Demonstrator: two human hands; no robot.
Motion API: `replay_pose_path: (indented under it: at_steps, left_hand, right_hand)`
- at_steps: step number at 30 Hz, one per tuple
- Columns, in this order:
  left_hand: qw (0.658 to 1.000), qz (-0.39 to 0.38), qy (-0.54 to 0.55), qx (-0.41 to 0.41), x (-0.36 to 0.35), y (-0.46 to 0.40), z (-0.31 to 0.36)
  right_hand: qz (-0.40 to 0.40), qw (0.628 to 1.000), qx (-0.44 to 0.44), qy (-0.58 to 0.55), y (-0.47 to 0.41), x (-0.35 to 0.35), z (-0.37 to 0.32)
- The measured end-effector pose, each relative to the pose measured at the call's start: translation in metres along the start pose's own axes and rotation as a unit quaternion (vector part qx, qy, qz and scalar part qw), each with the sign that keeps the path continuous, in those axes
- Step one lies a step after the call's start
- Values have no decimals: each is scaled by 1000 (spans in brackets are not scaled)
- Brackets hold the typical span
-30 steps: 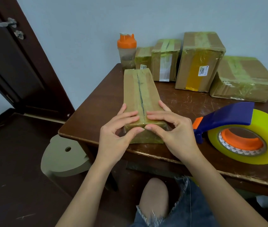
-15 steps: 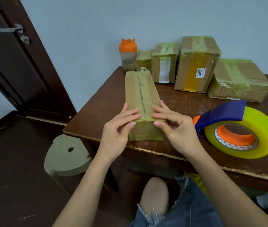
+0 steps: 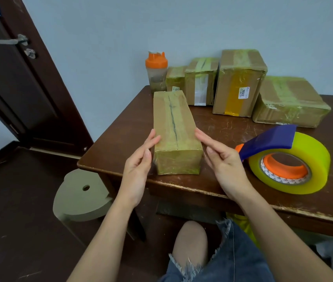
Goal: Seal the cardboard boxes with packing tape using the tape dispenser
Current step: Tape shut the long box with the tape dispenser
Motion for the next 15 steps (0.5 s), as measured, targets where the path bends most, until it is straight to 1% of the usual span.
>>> replay_pose_path:
  at_steps: [2,4,9,15]
  left_hand:
    - [1000,5,0,5,-5,1,-1]
    - [1000,8,-22,1,-9,1,-2]
    - [996,29,-86,0,-17,4,-2]
    - [994,45,-92,-36,-15,3,-5]
  right_hand:
    - [-1,999,25,43,-1,0,5]
    - [-3,996,42,79,0,-1,7]
    - [0,996,43,82,4,-8,10]
    - [-32,995,45,86,7,-8,9]
Point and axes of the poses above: each hand's wrist, its own y-axis away from the middle knuckle, its own x-axis out of the back of the hand, z = x × y, the point moved 2 cm from there along -y, towards the middle knuckle, and after that the axes turned 14 degrees about -y, right-handed, at the moved point
